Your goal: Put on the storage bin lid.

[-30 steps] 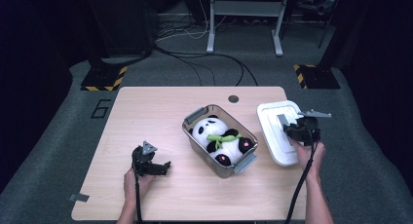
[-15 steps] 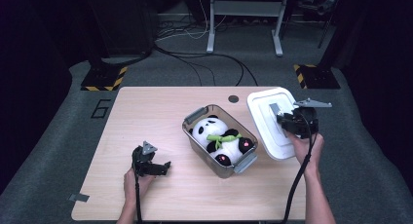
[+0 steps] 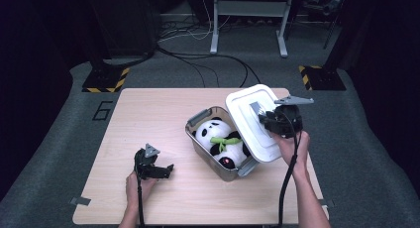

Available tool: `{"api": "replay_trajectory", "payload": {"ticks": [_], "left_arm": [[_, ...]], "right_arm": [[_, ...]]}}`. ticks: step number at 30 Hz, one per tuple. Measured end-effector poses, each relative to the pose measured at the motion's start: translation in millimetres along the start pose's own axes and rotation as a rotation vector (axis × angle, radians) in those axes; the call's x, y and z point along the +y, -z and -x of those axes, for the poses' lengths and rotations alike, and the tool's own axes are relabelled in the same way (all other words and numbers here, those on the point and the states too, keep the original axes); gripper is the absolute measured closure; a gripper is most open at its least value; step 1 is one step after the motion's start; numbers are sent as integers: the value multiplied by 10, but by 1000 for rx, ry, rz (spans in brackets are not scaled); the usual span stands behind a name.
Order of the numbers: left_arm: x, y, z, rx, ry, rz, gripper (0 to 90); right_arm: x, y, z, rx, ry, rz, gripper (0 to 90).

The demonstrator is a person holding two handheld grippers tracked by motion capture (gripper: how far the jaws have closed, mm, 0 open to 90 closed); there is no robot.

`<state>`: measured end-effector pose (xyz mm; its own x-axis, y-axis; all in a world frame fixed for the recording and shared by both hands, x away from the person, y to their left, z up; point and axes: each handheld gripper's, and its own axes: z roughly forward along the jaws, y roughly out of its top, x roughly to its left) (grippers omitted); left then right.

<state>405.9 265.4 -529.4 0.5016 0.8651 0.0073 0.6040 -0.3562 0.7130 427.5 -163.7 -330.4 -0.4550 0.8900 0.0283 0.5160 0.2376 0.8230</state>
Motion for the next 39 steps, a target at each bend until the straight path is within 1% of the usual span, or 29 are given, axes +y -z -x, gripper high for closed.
{"api": "replay_trajectory", "payload": {"ticks": [9,13,15,16,19,21,22,25,27,28,30,33,34,35,36,38,39], "left_arm": [[-3,-4,2,2,-1,9,15],[-4,-4,3,2,0,9,16],[-2,0,1,0,-1,4,17],[-1,4,-3,-1,-8,-1,17],[-1,3,-3,-1,-7,0,17],[-1,4,-3,-2,-7,-1,17],[-1,4,-3,-2,-7,-1,17],[-1,4,-3,-2,-7,-1,17],[-1,4,-3,-2,-7,-1,17],[-1,0,1,0,0,4,17],[-1,1,0,-1,-1,3,17],[-2,0,1,-1,0,4,17],[-1,1,0,-1,-1,4,17],[-2,1,1,0,-1,4,19],[-2,1,0,0,-1,4,20],[-2,2,0,-2,-3,5,21],[-3,0,2,-2,0,6,22]], "right_arm": [[104,-133,-311,63,40,-15,669],[123,-216,-440,90,55,-35,669],[120,-276,-508,102,56,-48,669],[114,-309,-540,108,61,-58,669],[85,-440,-654,128,74,-91,669],[66,-514,-710,136,91,-112,669],[56,-552,-749,136,86,-125,669],[15,-652,-825,146,100,-152,669],[-12,-693,-861,151,102,-169,669],[-29,-720,-875,148,109,-176,669],[-69,-783,-879,151,118,-191,669],[-107,-832,-859,161,105,-180,669],[-122,-860,-858,166,95,-189,669],[-131,-869,-855,165,100,-173,669],[-132,-868,-862,161,102,-174,669],[-138,-863,-874,154,129,-170,668],[-138,-862,-872,158,125,-170,666]]}}
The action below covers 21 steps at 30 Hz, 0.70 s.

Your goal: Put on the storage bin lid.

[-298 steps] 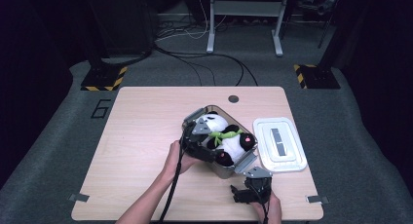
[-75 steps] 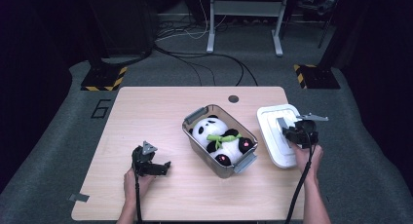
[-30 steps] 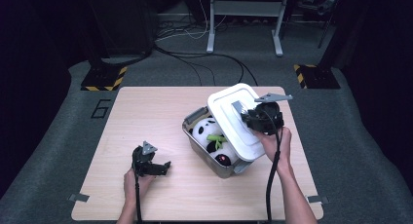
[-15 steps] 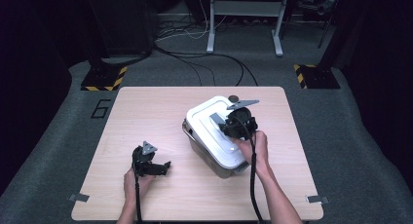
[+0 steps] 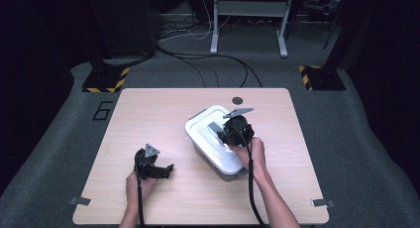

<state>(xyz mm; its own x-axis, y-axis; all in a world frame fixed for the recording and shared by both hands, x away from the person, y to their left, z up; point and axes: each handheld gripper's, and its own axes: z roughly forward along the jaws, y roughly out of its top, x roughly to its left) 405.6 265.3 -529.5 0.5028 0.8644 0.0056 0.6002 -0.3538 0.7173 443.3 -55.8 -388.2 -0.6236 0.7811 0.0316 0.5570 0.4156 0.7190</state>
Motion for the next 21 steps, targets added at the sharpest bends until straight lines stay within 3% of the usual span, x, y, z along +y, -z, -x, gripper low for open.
{"api": "replay_trajectory", "payload": {"ticks": [1,3,5,8,11,14,18,21], "left_arm": [[0,0,0,0,0,0,22],[0,0,2,1,2,0,23],[0,0,0,1,1,0,23],[0,-1,0,0,1,2,23],[0,-1,1,0,1,2,23],[0,0,1,0,0,2,24],[1,1,-1,2,-5,2,26],[1,2,0,2,-4,1,26]], "right_arm": [[2,2,15,8,13,1,658],[3,26,34,21,14,-2,484],[-15,98,37,19,20,32,379],[-76,317,26,6,20,102,229],[-238,577,66,-6,21,168,144],[-532,812,102,-46,16,204,74],[-1102,1033,167,-125,-18,253,55],[-1592,1045,253,-192,-77,209,0]]}}
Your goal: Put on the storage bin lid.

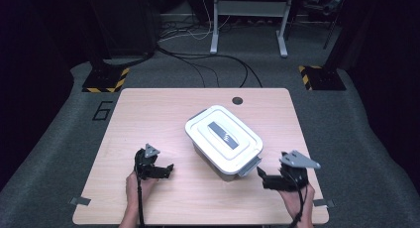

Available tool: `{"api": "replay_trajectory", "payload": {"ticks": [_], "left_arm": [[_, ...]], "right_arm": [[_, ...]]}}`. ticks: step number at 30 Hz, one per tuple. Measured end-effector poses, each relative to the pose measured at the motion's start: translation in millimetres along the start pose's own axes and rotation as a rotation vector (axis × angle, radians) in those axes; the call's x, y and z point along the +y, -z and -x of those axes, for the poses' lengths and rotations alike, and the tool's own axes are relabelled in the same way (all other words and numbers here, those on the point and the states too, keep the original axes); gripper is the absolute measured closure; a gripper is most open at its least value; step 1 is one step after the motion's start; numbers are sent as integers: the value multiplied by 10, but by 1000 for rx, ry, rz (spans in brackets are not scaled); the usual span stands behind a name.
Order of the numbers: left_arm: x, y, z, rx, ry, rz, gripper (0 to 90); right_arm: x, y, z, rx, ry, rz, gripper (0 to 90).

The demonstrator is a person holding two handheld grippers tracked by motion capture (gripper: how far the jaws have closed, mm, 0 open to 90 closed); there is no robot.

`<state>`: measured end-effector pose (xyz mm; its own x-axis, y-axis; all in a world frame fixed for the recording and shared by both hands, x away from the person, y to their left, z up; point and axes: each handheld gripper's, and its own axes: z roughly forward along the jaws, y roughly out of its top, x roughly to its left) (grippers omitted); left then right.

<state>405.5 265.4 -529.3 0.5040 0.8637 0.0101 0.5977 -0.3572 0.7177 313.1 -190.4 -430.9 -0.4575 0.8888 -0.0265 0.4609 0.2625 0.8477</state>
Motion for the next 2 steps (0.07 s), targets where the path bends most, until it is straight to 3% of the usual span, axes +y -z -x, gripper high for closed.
{"api": "replay_trajectory", "payload": {"ticks": [2], "left_arm": [[1,-1,0,0,0,0,26]], "right_arm": [[-312,-23,112,-2,-58,-45,0]]}}
